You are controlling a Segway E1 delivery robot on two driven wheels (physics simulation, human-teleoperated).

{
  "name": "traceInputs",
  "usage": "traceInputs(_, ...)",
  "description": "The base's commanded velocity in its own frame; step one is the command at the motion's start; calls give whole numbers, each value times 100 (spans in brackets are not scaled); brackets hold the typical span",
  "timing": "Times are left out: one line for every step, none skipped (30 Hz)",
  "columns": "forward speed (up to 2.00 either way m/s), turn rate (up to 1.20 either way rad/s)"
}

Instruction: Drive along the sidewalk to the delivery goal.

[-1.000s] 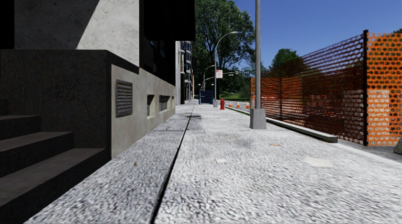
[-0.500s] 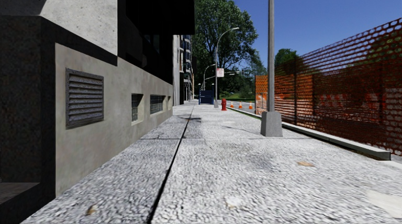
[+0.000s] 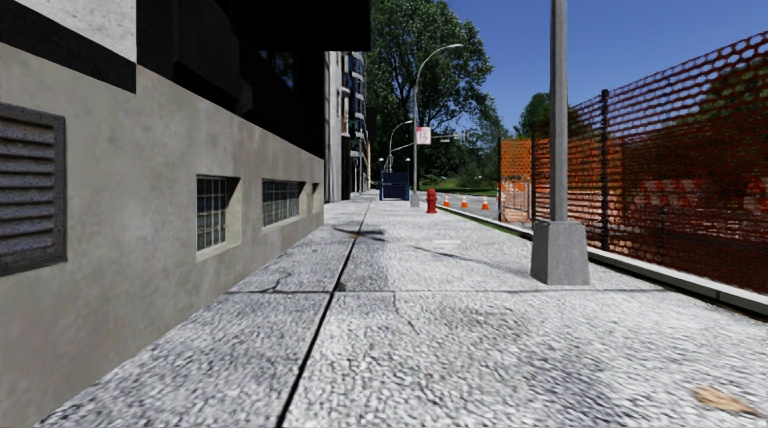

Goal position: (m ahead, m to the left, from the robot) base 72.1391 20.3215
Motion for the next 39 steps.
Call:
traceInputs(200,0)
traceInputs(200,0)
traceInputs(200,0)
traceInputs(200,0)
traceInputs(200,0)
traceInputs(200,0)
traceInputs(200,0)
traceInputs(200,0)
traceInputs(200,0)
traceInputs(200,0)
traceInputs(200,0)
traceInputs(200,0)
traceInputs(200,0)
traceInputs(200,0)
traceInputs(200,0)
traceInputs(200,0)
traceInputs(200,0)
traceInputs(200,0)
traceInputs(200,0)
traceInputs(200,0)
traceInputs(200,0)
traceInputs(200,0)
traceInputs(200,0)
traceInputs(200,0)
traceInputs(200,0)
traceInputs(200,0)
traceInputs(200,0)
traceInputs(200,0)
traceInputs(200,0)
traceInputs(200,0)
traceInputs(200,0)
traceInputs(200,0)
traceInputs(200,0)
traceInputs(200,0)
traceInputs(200,0)
traceInputs(200,0)
traceInputs(200,0)
traceInputs(200,0)
traceInputs(200,0)
